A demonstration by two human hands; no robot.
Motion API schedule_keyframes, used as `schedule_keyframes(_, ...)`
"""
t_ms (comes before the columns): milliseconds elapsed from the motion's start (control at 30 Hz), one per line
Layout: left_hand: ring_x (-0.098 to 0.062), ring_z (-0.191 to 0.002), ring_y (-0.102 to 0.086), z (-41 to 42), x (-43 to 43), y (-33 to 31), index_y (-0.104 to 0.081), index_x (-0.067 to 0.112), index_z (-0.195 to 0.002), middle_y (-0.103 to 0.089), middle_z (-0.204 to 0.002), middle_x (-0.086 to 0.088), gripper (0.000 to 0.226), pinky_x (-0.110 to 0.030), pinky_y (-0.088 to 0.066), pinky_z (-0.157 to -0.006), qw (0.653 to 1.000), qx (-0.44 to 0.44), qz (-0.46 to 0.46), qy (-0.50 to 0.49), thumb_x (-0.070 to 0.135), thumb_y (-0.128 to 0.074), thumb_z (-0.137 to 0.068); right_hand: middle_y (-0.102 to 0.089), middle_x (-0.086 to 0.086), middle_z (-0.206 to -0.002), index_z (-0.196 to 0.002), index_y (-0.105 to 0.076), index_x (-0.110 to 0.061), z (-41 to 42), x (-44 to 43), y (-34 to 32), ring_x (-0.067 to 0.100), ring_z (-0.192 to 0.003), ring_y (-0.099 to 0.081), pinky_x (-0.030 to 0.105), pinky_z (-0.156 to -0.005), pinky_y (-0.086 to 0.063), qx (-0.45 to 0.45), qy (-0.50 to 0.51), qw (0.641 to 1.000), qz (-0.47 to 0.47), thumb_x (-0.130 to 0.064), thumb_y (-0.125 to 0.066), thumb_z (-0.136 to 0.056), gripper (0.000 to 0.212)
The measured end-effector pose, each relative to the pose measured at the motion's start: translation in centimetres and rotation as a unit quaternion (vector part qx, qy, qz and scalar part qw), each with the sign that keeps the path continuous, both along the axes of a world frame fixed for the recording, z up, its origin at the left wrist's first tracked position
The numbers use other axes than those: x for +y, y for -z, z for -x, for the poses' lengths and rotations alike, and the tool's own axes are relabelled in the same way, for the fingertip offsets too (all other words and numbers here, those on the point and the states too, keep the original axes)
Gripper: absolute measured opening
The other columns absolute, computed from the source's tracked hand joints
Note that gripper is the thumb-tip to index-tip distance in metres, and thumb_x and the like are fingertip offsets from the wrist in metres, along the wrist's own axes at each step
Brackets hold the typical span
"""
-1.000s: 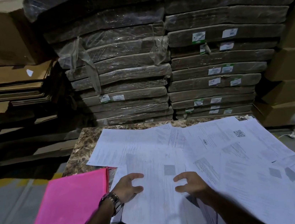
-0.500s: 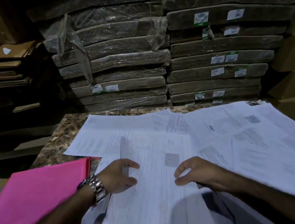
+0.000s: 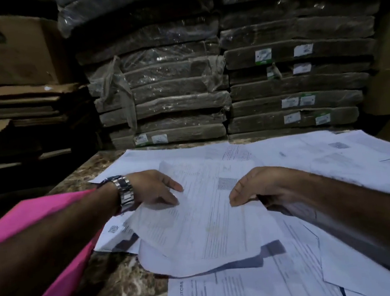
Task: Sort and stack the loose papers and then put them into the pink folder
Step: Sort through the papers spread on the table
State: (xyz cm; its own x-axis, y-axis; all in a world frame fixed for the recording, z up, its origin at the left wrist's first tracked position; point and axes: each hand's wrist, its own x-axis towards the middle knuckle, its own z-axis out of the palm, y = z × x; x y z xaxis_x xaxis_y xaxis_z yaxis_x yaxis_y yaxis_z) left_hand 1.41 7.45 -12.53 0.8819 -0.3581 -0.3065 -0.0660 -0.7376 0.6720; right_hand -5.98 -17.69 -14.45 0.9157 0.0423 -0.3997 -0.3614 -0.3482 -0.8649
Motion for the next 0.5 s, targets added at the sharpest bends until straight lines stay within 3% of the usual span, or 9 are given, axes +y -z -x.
schedule_keyframes(67, -0.004, -0.062, -0.059, 0.8, 0.0, 0.2, -0.072, 0.030, -0.100, -0.070, -0.072, 0.007, 0.028, -0.008, -0.046, -0.056, 0.999, -0.036, -0.012, -0.004, 0.019, -0.078, -0.075, -0.073, 0.018, -0.089, -0.091, -0.076, 0.001, 0.8, 0.4, 0.3, 0.023, -0.077, -0.069, 0.027, -0.071, -0.054, -0.028, 0.025, 0.999, -0.003, -0.003, -0.081, -0.068, 0.024)
schedule_keyframes(133, -0.004, -0.059, -0.058, 1.6, 0.1, 0.3, -0.071, 0.027, -0.104, -0.069, -0.072, 0.005, 0.030, -0.008, -0.044, -0.050, 0.999, -0.051, -0.003, -0.019, 0.016, -0.077, -0.076, -0.075, 0.018, -0.095, -0.086, -0.078, -0.002, 1.9, 0.8, 0.2, 0.027, -0.088, -0.070, 0.035, -0.083, -0.055, -0.056, 0.044, 0.997, 0.011, -0.006, -0.083, -0.063, 0.024)
schedule_keyframes(233, -0.008, -0.058, -0.057, 2.4, 0.1, 0.3, -0.066, 0.022, -0.115, -0.067, -0.067, 0.003, 0.040, -0.016, -0.046, -0.060, 0.999, -0.037, 0.007, -0.029, 0.014, -0.074, -0.077, -0.074, 0.011, -0.081, -0.080, -0.077, -0.003, 3.0, 1.8, -0.1, 0.015, -0.066, -0.069, 0.022, -0.063, -0.055, -0.081, 0.060, 0.995, 0.023, 0.000, -0.080, -0.070, 0.011)
schedule_keyframes(300, -0.002, -0.050, -0.055, 3.0, 0.2, 0.3, -0.063, 0.024, -0.118, -0.064, -0.061, 0.010, 0.042, -0.009, -0.040, -0.049, 0.998, -0.061, 0.009, -0.028, 0.017, -0.073, -0.078, -0.073, 0.006, -0.071, -0.078, -0.076, -0.004, 3.3, 2.0, -0.5, 0.011, -0.055, -0.068, 0.017, -0.051, -0.050, -0.082, 0.069, 0.994, 0.028, 0.002, -0.078, -0.073, 0.008)
schedule_keyframes(367, -0.004, -0.070, -0.062, 3.4, 0.5, 0.4, -0.058, 0.027, -0.123, -0.067, -0.089, 0.008, 0.046, -0.008, -0.036, -0.045, 0.996, -0.077, 0.028, -0.033, 0.020, -0.072, -0.080, -0.072, 0.003, -0.063, -0.077, -0.075, -0.004, 3.1, 2.0, -0.7, 0.008, -0.048, -0.066, 0.014, -0.045, -0.048, -0.078, 0.068, 0.994, 0.030, 0.002, -0.076, -0.075, 0.006)
schedule_keyframes(433, -0.012, -0.103, -0.054, 3.4, 1.0, 0.6, -0.051, 0.033, -0.129, -0.055, -0.129, 0.005, 0.053, -0.012, -0.038, -0.067, 0.995, -0.090, 0.037, -0.034, 0.026, -0.071, -0.081, -0.071, 0.002, -0.065, -0.079, -0.075, -0.004, 3.2, 2.0, -0.6, 0.008, -0.053, -0.066, 0.015, -0.049, -0.048, -0.083, 0.056, 0.994, 0.052, -0.002, -0.076, -0.076, 0.004)
schedule_keyframes(500, -0.013, -0.117, -0.044, 3.1, 1.5, 0.8, -0.045, 0.039, -0.133, -0.041, -0.144, 0.006, 0.057, -0.022, -0.032, -0.087, 0.994, -0.097, 0.042, -0.028, 0.036, -0.070, -0.081, -0.074, 0.006, -0.073, -0.083, -0.076, -0.002, 2.9, 1.7, -0.3, 0.014, -0.065, -0.066, 0.021, -0.060, -0.053, -0.094, 0.055, 0.992, 0.070, -0.005, -0.078, -0.074, 0.009)
